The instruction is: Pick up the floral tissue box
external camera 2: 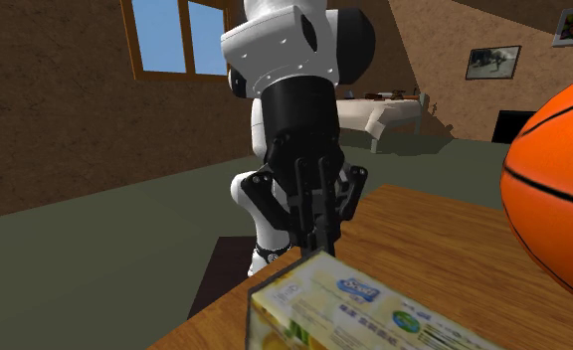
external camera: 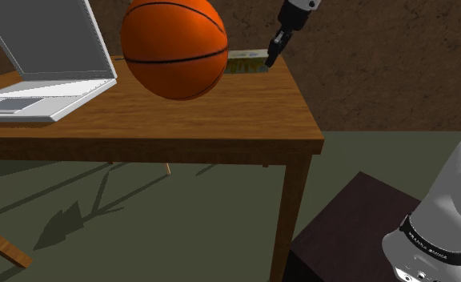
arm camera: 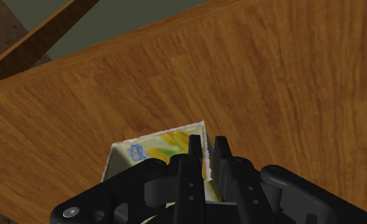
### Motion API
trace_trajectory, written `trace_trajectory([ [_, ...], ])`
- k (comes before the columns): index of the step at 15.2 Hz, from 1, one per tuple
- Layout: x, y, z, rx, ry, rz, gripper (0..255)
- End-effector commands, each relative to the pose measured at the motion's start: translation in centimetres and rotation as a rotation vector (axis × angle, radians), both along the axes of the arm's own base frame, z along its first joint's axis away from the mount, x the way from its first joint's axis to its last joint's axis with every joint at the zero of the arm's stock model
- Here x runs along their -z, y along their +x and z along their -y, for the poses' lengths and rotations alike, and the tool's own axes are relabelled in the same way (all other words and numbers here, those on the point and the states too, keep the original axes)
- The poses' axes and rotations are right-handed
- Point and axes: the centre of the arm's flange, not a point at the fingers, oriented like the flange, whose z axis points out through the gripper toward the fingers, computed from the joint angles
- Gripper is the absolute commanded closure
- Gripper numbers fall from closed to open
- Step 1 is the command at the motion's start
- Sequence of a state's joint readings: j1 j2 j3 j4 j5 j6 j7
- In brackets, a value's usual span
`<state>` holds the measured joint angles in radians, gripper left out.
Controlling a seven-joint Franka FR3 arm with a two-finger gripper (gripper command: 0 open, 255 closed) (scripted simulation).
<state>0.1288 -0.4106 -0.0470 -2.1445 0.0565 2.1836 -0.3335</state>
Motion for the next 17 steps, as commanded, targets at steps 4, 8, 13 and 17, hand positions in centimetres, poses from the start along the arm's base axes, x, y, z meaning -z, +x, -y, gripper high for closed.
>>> trace_trajectory([
  [4,-2.1,0.0,0.0,0.000,0.000,0.000,255],
  [8,-4.2,0.0,0.0,0.000,0.000,0.000,255],
  [13,-6.9,0.0,0.0,0.000,0.000,0.000,255],
  [17,-8.0,0.0,0.0,0.000,0.000,0.000,255],
])
